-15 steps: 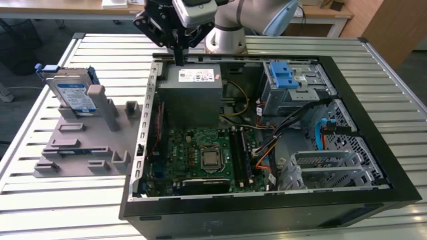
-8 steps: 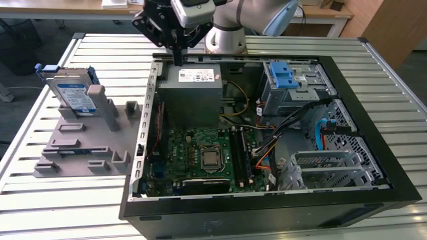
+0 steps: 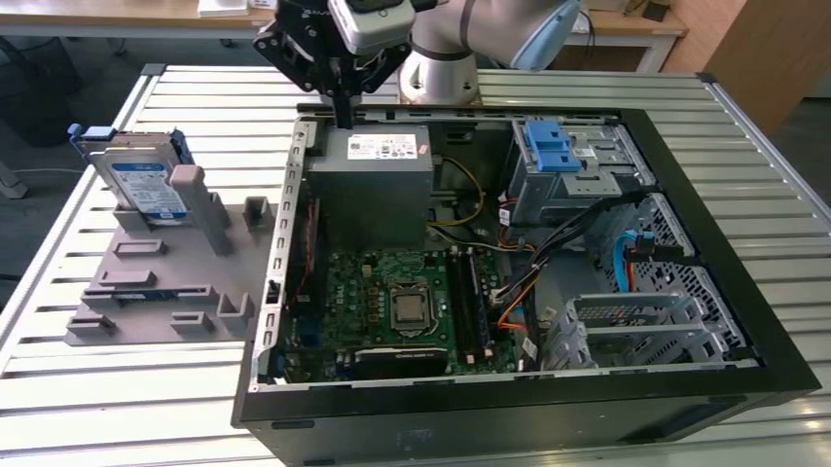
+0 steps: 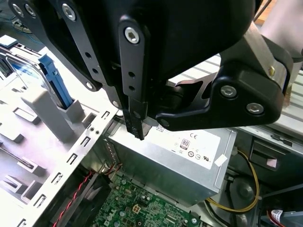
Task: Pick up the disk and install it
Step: 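Reach for the disk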
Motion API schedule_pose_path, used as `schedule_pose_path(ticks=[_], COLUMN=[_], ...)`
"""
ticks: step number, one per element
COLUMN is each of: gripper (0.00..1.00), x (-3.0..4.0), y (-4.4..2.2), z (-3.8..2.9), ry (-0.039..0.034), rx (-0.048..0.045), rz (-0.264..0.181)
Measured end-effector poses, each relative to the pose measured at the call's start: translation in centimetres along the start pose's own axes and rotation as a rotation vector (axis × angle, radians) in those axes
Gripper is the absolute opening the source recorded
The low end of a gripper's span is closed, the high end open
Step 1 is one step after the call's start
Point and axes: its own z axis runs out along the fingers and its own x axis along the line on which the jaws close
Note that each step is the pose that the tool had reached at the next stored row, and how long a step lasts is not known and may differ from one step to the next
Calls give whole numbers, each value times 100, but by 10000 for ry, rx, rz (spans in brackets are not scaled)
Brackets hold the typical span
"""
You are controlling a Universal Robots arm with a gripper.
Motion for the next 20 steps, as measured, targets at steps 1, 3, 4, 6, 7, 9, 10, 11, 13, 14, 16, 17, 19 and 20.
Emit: schedule_pose_path(ticks=[1, 3, 4, 6, 7, 9, 10, 11, 13, 14, 16, 17, 19, 20], gripper=[11, 11, 11, 11, 11, 11, 11, 11, 11, 11, 11, 11, 11, 11], x=[3, 10, 14, 25, 30, 40, 43, 48, 58, 63, 73, 78, 87, 91], y=[0, -1, -2, -2, -3, -3, -3, -4, -5, -5, -6, -6, -7, -7], z=[0, 1, 1, 1, 2, 3, 3, 4, 4, 5, 6, 6, 6, 7], ry=[0, 0, -1, 0, 0, 0, 1, 1, 1, 1, 1, 1, 2, 1], rx=[-1, -1, -1, 1, 0, 0, 0, 0, 1, 0, 0, 0, 1, 0], rz=[0, 0, 0, 0, 0, 0, 0, -1, -1, 0, 0, 0, 0, 0])
